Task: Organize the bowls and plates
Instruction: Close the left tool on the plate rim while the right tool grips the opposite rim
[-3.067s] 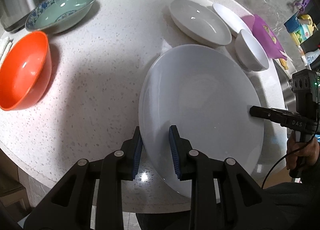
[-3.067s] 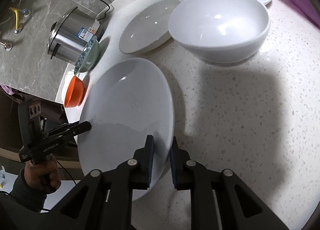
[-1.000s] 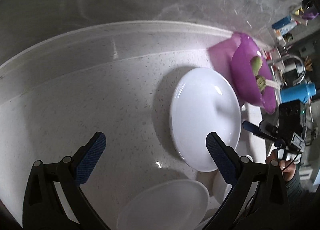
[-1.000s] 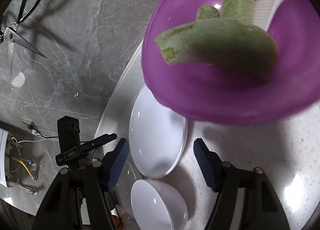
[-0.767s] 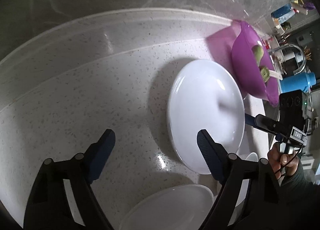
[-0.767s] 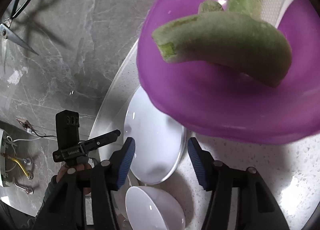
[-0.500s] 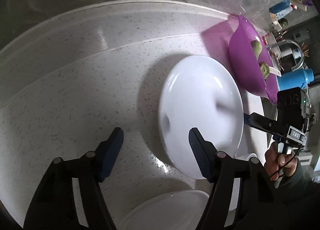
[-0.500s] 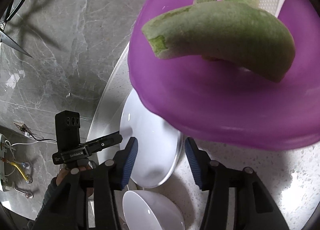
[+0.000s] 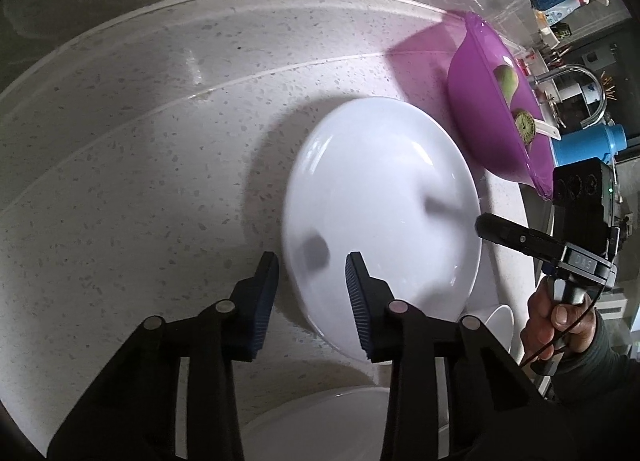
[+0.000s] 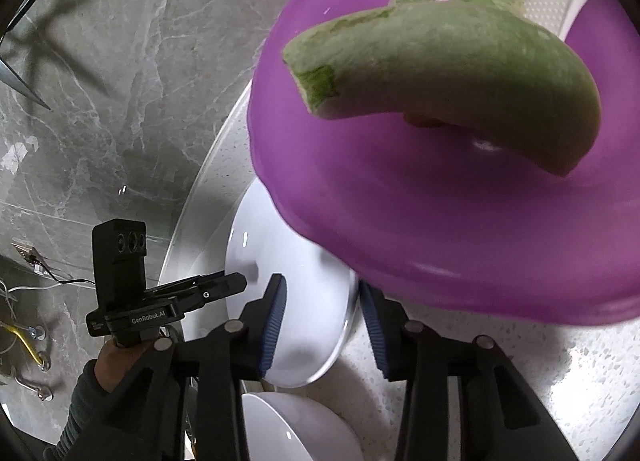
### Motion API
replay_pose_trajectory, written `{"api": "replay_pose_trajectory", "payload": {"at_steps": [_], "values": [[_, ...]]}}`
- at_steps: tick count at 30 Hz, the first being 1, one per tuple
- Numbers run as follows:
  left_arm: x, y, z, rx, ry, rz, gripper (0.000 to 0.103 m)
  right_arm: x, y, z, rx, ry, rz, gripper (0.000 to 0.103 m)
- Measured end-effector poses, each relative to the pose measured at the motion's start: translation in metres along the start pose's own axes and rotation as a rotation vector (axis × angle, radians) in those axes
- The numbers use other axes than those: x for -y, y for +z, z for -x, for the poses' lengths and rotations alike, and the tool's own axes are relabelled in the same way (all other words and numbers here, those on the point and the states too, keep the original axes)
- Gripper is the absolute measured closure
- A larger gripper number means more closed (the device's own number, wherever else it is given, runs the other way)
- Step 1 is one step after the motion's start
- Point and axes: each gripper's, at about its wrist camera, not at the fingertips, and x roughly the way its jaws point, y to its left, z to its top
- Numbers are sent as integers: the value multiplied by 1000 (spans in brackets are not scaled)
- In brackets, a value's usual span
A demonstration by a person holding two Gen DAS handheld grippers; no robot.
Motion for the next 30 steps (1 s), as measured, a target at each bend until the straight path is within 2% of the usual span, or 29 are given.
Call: {"api": "replay_pose_trajectory", "payload": {"at_steps": [4, 5, 7, 9, 15, 30], "values": [[3, 0, -2, 0, 1, -6, 72, 0, 1, 2, -1, -5, -8, 65], [4, 0, -3, -3, 9, -8, 75, 1, 1, 2, -3, -12, -10, 67], [5, 1, -3, 2, 22, -8, 76, 0, 1, 0, -6, -40, -7, 77], [4, 2, -3, 6, 38, -1, 82, 0, 1, -1, -3, -58, -4, 82], [3, 1, -2, 9, 68, 2, 85, 2, 1, -1, 3, -72, -16, 89], [2, -3, 6, 44, 88, -3, 85, -10, 3, 0, 24, -106, 51, 91]]}}
